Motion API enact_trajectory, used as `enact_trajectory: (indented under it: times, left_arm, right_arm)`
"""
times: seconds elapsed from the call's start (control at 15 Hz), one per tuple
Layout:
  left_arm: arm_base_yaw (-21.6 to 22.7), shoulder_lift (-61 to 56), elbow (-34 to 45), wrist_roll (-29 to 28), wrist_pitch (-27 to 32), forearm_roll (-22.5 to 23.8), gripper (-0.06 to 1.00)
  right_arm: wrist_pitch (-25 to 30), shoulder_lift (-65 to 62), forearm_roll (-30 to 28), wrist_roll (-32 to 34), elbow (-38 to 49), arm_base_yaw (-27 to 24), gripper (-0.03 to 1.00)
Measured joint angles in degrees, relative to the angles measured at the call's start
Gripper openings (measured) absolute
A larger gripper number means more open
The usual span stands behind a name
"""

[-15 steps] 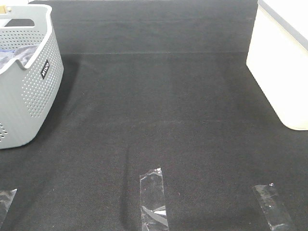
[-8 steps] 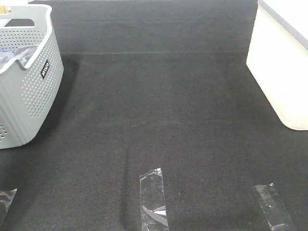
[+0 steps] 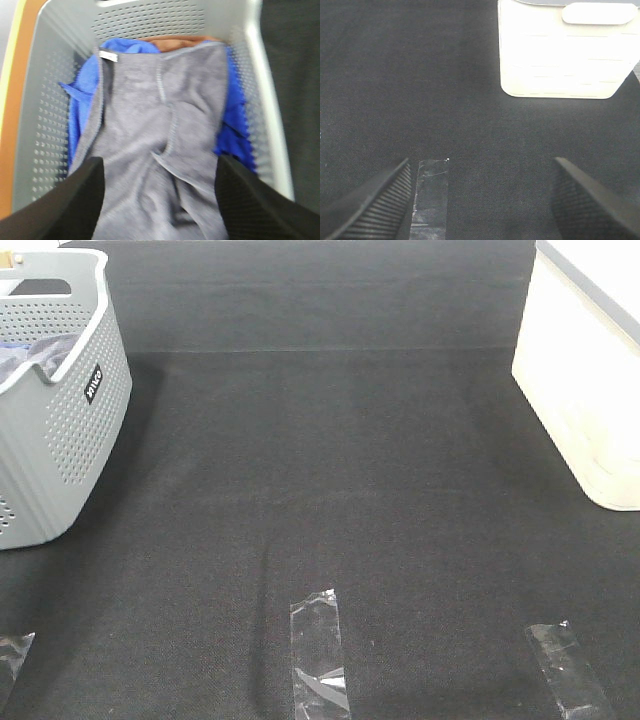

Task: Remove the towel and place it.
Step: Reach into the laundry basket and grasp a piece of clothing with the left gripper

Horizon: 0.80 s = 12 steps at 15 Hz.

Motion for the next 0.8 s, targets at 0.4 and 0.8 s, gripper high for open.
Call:
enact_trajectory:
  times: [0.4,0.8]
  left_arm:
    - [0.00,22.52,-26.36,-2.18,10.14,5.56,0.61]
    - [5.61,33.98,-36.44,-2.18,12.20,5.61,0.61]
  right_arm:
    - [0.00,0.00,0.00,0.00,0.00,0.00,0.71]
    - [0.00,0.00,0.00,0.00,0.00,0.00,0.71]
